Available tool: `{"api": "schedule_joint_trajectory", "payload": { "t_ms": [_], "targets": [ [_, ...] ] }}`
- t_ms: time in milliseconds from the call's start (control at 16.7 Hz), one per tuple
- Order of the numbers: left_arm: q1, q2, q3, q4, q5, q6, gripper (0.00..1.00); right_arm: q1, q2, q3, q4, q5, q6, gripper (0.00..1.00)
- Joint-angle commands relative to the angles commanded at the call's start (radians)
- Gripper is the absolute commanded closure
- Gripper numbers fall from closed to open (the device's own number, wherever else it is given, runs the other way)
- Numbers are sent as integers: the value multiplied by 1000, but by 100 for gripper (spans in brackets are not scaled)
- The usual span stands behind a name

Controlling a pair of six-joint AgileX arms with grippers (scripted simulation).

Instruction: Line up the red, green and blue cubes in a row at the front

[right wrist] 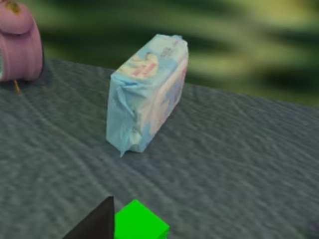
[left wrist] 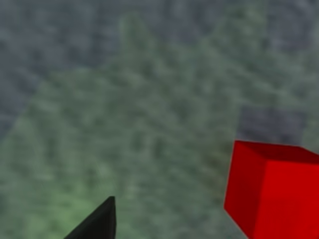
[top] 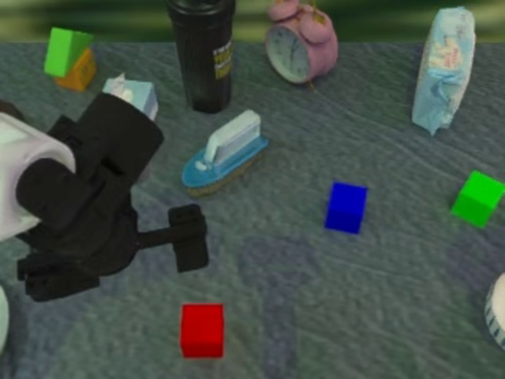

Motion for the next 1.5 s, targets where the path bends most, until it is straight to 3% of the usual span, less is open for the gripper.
{"api": "schedule_joint_trajectory", "payload": {
  "t_ms": [300,840,1200,1500],
  "targets": [
    [204,-454,-312,221,-4,119,0,14,538,391,-264,5,-203,0],
    [506,-1163,-782,615,10,503,0,45,1447,1050,-720,8,-552,0],
    [590,-1388,-888,770,27,696,0,56,1742,1305,-867,6,-675,0],
    [597,-1405,-895,786,29,717,0,57,1768,1329,-879,5,-686,0]
  ]
}}
